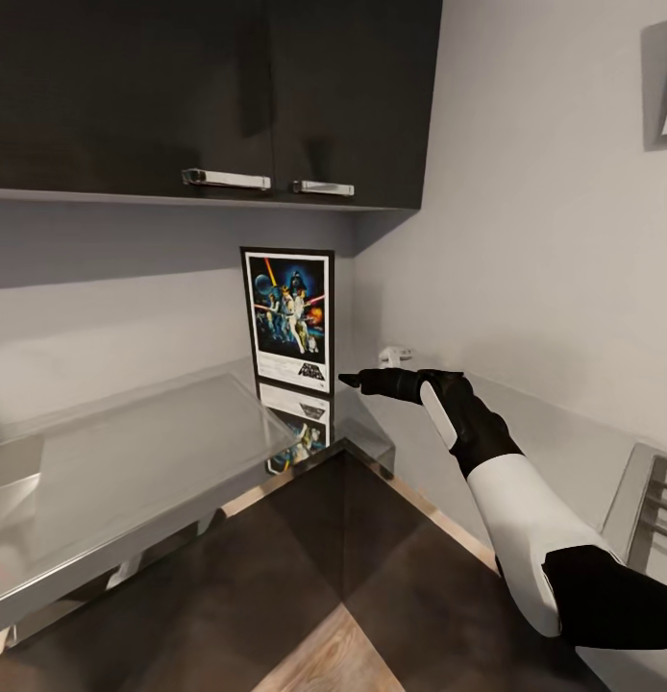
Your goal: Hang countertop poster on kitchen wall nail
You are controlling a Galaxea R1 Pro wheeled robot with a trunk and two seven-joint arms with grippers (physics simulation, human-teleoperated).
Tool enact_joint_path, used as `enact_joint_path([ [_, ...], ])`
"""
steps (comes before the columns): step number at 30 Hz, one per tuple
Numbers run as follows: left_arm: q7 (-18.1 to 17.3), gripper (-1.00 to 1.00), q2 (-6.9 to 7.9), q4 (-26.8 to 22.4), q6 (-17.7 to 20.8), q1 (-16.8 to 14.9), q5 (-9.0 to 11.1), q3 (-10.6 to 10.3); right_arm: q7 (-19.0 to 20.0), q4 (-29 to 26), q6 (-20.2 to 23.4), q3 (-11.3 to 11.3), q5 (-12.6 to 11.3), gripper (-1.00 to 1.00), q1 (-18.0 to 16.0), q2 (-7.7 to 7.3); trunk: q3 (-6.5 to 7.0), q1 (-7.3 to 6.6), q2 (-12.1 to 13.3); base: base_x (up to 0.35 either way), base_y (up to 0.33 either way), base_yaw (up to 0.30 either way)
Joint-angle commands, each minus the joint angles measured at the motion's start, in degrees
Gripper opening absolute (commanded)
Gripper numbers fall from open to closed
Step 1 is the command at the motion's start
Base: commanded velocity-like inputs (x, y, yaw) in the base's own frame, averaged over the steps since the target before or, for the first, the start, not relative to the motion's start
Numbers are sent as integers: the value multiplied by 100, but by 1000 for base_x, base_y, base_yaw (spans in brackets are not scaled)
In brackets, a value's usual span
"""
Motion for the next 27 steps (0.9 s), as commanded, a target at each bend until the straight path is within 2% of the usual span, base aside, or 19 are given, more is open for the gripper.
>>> enact_joint_path([
  [1,-26,100,0,-7,-17,1,-29,24,-9,-3,36,3,-44,100,-4,0,-5,1,-3,41,0,0],
  [7,-26,100,5,-7,-17,1,-29,24,-8,8,26,9,-42,100,-4,0,-5,1,-3,20,0,0],
  [16,-26,100,1,-7,-17,1,-29,16,-42,672,19,7,-13,100,-170,61,-5,1,-3,2,0,0],
  [18,-26,100,1,-7,-17,1,-29,16,-47,885,19,6,-5,100,-327,69,-5,1,-3,0,0,0],
  [19,-26,100,0,-7,-17,1,-29,16,-50,1200,17,5,-5,100,-554,83,-5,1,-3,0,0,0],
  [22,-26,100,0,-7,-17,1,-29,15,-56,1643,-31,4,-7,100,-879,135,-5,1,-3,0,0,0],
  [23,-26,100,0,-7,-17,1,-29,15,-62,1893,-123,4,-8,100,-1082,191,-5,1,-3,0,0,0],
  [24,-26,100,0,-7,-17,1,-29,15,-62,1893,-123,4,-8,100,-1082,191,-5,1,-3,0,0,0],
  [27,-26,100,0,-7,-17,1,-29,12,-74,2252,-267,3,-11,100,-1389,270,-5,1,-3,0,0,0],
])
